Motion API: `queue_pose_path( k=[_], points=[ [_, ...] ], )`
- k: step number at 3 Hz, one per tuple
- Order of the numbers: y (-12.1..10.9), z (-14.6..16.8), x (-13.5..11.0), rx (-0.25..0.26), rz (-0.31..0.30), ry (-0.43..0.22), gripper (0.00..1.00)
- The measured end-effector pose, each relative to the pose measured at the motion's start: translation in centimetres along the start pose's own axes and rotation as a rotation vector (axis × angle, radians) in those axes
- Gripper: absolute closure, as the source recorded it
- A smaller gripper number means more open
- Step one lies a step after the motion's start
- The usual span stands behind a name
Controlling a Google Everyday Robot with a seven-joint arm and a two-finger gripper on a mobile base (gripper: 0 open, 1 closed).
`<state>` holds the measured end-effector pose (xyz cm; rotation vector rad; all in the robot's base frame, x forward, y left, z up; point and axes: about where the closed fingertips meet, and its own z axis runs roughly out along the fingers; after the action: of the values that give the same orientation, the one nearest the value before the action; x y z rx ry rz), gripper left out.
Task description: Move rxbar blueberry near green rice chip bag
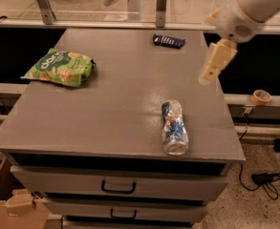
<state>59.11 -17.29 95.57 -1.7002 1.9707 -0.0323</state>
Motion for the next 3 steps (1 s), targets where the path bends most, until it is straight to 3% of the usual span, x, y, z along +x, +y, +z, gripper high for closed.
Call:
queue_pose_path(
  k=[1,2,3],
  points=[
    [-6.2,3.0,-2.8,0.087,0.044,-0.091,0.00],
    [-6.2,3.0,-2.8,0.086,0.044,-0.091,0.00],
    [-7.0,4.5,-2.8,0.102,0.102,-0.110,0.00]
  ],
)
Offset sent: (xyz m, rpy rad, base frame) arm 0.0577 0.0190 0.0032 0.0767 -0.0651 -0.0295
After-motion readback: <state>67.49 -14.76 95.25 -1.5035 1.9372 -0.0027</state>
